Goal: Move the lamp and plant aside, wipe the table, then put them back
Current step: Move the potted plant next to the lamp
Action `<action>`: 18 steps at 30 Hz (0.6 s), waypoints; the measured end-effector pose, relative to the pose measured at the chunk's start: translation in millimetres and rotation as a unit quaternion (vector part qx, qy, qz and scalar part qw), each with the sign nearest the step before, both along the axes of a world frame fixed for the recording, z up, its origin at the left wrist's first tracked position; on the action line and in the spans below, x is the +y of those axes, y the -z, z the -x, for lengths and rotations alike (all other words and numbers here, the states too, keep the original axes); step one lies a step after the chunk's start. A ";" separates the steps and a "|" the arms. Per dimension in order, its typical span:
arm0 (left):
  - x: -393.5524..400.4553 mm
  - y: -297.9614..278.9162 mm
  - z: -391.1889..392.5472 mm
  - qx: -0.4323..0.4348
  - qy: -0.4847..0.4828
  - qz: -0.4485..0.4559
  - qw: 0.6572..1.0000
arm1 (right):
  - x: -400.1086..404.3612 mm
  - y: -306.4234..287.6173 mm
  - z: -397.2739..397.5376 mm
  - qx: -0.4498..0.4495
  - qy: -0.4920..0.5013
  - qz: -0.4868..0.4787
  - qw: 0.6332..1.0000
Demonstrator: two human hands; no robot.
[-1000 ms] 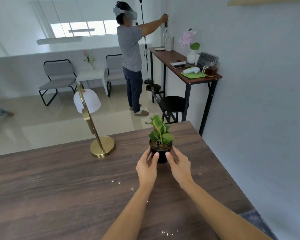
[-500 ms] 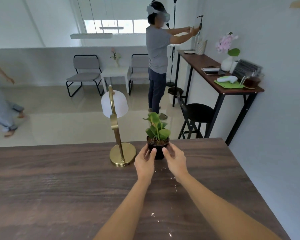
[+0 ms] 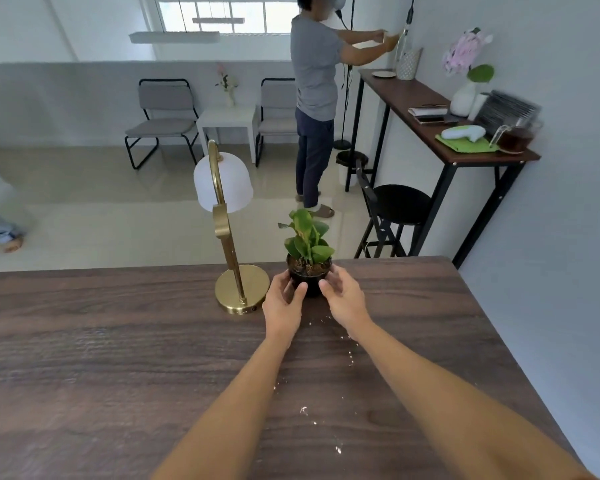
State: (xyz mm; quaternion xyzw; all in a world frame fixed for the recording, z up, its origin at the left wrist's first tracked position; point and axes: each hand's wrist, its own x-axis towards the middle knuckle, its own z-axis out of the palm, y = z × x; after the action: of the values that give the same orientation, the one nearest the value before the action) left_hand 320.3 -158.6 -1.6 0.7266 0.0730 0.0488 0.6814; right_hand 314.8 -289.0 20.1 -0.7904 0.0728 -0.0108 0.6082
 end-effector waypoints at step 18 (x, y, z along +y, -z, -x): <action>120.4 16.9 155.5 -0.016 -0.016 -0.392 0.920 | -143.3 -29.8 285.4 -0.013 0.034 0.292 0.956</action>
State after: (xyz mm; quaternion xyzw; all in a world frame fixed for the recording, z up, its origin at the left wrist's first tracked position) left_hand 164.8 -38.2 -18.5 0.9333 0.0490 0.0959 0.3427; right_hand 29.5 -432.4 49.9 -0.9305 0.0855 -0.0623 0.3506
